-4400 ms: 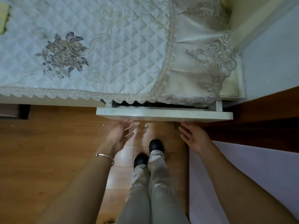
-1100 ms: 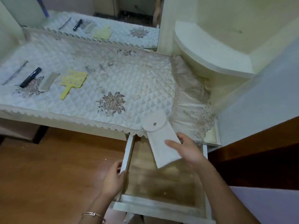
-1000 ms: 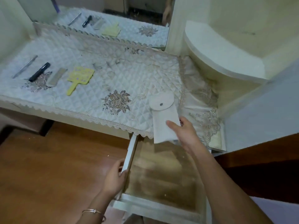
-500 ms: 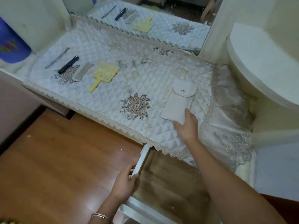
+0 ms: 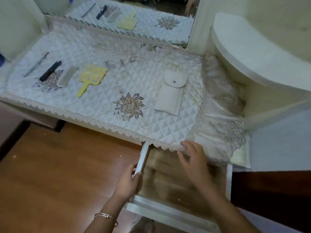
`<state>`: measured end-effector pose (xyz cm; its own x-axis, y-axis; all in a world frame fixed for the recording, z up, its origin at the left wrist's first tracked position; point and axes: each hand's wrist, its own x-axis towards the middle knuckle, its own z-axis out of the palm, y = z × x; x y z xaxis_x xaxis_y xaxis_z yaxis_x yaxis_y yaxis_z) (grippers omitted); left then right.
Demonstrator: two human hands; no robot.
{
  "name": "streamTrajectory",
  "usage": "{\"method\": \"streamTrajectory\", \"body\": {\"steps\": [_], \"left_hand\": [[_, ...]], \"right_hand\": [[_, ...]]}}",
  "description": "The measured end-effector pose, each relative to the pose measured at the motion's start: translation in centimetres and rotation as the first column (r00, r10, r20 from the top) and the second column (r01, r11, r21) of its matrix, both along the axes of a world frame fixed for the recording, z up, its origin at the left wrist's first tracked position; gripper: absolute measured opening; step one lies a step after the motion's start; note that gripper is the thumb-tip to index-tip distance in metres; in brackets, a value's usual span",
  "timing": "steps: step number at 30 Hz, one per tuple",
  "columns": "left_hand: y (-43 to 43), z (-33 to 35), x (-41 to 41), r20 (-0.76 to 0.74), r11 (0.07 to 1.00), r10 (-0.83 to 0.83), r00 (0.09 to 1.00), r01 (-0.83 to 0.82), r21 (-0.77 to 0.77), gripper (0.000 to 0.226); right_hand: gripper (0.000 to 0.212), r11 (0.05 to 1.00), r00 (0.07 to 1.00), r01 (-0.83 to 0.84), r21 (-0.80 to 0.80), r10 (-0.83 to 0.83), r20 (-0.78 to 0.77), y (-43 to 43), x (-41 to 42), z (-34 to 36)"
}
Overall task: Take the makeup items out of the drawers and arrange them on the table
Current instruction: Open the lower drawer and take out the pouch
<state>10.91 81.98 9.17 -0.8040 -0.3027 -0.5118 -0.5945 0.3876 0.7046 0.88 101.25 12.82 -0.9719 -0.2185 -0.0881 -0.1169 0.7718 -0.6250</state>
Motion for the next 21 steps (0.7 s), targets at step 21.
{"method": "streamTrajectory", "body": {"steps": [21], "left_hand": [[-3.4, 0.9, 7.1, -0.051, 0.906, -0.42, 0.906, 0.422, 0.039, 0.076]], "right_hand": [[0.036, 0.925, 0.987, 0.108, 0.364, -0.143, 0.069, 7.8, 19.3, -4.7]]}}
